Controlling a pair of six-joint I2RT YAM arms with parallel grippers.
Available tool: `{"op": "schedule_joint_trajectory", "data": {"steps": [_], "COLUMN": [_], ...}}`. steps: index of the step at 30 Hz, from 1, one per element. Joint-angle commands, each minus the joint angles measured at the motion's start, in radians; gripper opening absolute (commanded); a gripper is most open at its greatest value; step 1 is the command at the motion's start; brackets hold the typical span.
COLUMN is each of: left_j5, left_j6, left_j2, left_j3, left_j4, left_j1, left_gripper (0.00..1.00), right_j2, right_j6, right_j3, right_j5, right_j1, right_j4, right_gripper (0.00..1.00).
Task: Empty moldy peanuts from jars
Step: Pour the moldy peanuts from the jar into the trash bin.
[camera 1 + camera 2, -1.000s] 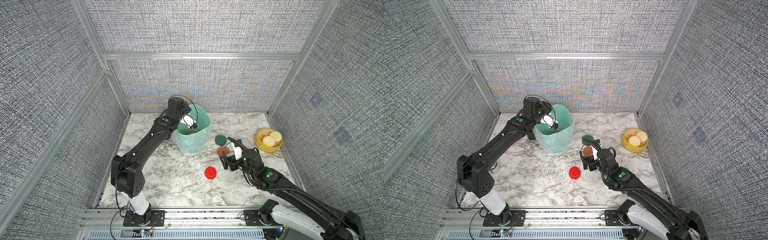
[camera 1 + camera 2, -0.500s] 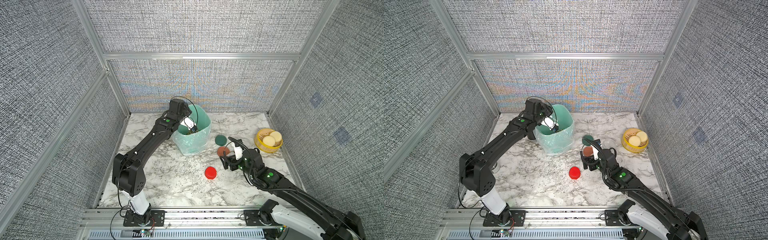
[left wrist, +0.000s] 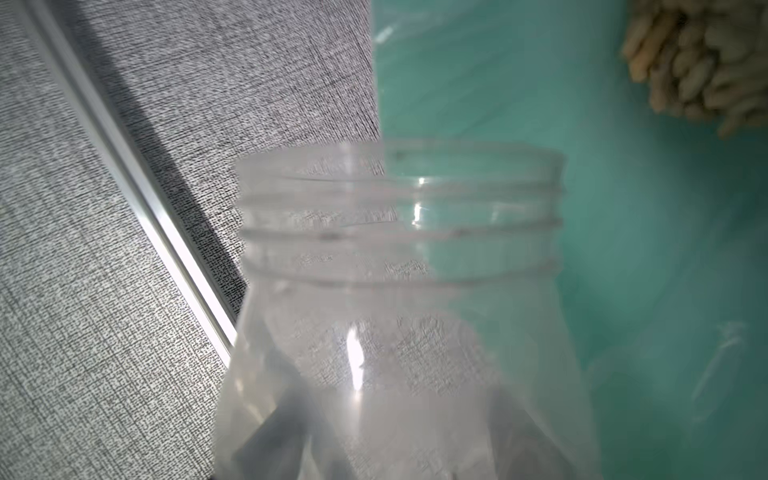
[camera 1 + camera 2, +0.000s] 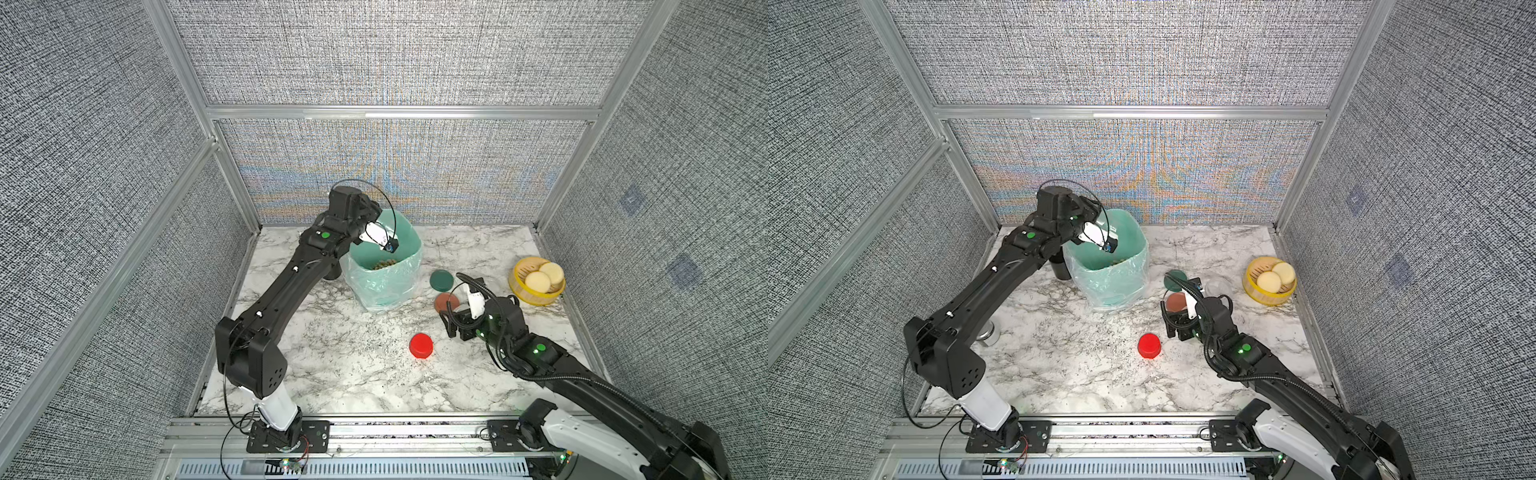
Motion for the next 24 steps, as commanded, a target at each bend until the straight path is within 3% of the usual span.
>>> {"op": "schedule_joint_trajectory", "data": {"steps": [1, 6, 15, 19, 24], "left_j5": [0.097, 0.19, 0.549, 0.736, 0.913], "left_j6": [-0.211, -0.374, -0.656, -0.764, -0.821], "left_j2": [0.012, 0.025, -0.014, -0.034, -0.058], "left_j3": [0.031, 0.106, 0.173, 0.18, 0.162], "left_j4": [-0.152, -0.264, -0.306, -0.299, -0.3], "left_j1": [0.013, 0.04, 0.122, 0.165, 0.2], "left_gripper": [0.0, 0.0, 0.0, 0.0, 0.0], "right_j2": [0.005, 0.01, 0.03, 0.03, -0.013], "right_j6": [0.008, 0.006, 0.01, -0.005, 0.014], "right_j3": [0.01, 0.014, 0.018, 0.053, 0.072], "right_j5": [-0.006, -0.008, -0.043, -0.173, -0.454], "right_j1": [-0.002, -0.002, -0.003, -0.048, -0.163], "right_j4": [0.029, 0.028, 0.038, 0.044, 0.151], "right_gripper": [0.98, 0.98, 0.98, 0.98, 0.98]}}
